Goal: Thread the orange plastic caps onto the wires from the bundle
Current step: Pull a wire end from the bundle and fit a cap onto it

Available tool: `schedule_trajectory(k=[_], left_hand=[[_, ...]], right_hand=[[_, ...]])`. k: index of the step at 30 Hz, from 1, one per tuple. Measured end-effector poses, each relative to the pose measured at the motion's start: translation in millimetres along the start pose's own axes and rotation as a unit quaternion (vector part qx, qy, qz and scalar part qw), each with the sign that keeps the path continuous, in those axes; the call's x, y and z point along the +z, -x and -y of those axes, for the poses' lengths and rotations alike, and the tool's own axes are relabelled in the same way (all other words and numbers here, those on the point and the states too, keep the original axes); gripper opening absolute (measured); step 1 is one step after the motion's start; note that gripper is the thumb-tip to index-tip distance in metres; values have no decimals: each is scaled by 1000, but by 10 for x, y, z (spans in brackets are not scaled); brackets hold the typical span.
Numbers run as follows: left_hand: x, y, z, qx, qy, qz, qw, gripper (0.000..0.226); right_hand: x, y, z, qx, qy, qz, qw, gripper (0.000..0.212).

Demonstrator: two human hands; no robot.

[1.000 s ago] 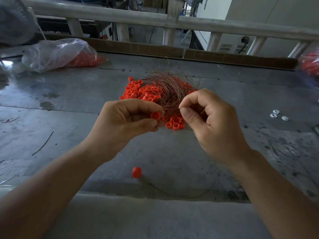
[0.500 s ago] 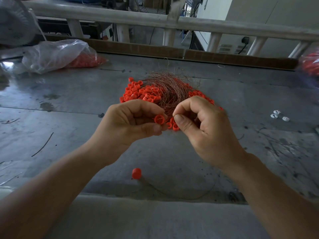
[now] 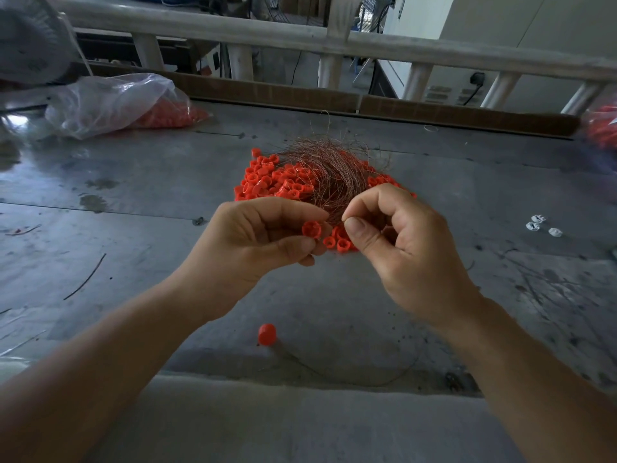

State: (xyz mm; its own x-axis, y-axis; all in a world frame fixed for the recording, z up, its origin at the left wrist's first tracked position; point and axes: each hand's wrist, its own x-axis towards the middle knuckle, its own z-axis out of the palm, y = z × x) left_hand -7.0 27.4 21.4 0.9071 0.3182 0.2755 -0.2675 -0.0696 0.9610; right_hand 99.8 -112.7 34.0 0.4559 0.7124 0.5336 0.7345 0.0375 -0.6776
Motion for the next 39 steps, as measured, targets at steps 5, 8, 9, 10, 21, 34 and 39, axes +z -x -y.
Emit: schedule_trajectory(k=[5, 8, 9, 10, 21, 34, 39], left_hand=[[13, 6, -10, 2, -7, -2, 1000, 30], [16, 9, -18, 0, 16, -6, 1000, 37], [17, 8, -21, -1, 19, -3, 1000, 36], [15, 7, -22, -2, 22, 1, 1000, 36], [10, 6, -27, -21, 65, 3, 998, 34], [-6, 0, -42, -30, 150, 49, 987, 25], [2, 7, -10, -42, 175, 86, 980, 22]], right_hand=[[45, 14, 18, -10, 15, 11, 1000, 9], [76, 26, 10, -14, 45, 16, 999, 5], [78, 29, 13, -13, 48, 16, 999, 5], [79, 30, 13, -12, 49, 14, 999, 5], [47, 28, 23, 18, 41, 9, 999, 8], [-25, -16, 67, 187, -246, 45, 950, 24], [47, 4, 75, 232, -278, 87, 928, 26]])
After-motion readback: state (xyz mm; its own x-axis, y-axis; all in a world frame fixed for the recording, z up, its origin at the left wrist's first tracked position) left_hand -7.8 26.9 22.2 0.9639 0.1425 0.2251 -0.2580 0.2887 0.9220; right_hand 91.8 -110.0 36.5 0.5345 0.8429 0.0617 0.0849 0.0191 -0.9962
